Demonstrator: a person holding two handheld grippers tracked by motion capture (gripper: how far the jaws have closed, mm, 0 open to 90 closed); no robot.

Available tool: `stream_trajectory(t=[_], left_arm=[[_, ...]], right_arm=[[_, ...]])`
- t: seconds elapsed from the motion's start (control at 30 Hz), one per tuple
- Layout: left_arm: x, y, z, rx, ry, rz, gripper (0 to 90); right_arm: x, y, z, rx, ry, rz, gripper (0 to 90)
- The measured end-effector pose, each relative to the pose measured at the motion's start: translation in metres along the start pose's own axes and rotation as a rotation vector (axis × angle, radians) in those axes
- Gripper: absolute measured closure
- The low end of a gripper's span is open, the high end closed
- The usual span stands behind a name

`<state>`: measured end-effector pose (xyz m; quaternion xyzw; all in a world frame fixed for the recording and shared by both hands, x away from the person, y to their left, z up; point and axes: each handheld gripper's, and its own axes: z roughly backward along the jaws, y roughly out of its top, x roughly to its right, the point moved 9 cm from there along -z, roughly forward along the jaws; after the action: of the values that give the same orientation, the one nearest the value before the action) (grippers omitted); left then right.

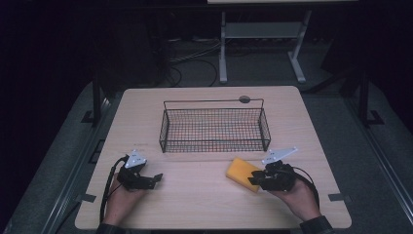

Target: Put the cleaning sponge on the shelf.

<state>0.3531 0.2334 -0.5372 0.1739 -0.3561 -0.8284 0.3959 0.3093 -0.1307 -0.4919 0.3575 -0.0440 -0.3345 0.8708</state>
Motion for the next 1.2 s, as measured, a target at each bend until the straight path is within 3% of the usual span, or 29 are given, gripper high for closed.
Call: stream_trajectory(t=[0.4,0.63,0.9,1.2], left_arm=[[0.000,0.000,0.000,0.000,-0.001,0.000,13.1],[0.000,0.000,0.000,-0.001,-0.001,-0.001,13.1],[0.000,0.000,0.000,-0.002,-0.001,-0.001,13.1],[0.000,0.000,0.000,-0.002,-0.001,-0.001,13.1]], right_arm=[[0.010,0.009,-0.012,-0.056,-0.019,0.024,31.9],[0.012,0.015,-0.022,-0.081,-0.034,0.052,20.1],[0.012,0.018,-0.032,-0.124,-0.043,0.088,14.1],[0.013,0.018,-0.043,-0.161,-0.046,0.117,13.8]])
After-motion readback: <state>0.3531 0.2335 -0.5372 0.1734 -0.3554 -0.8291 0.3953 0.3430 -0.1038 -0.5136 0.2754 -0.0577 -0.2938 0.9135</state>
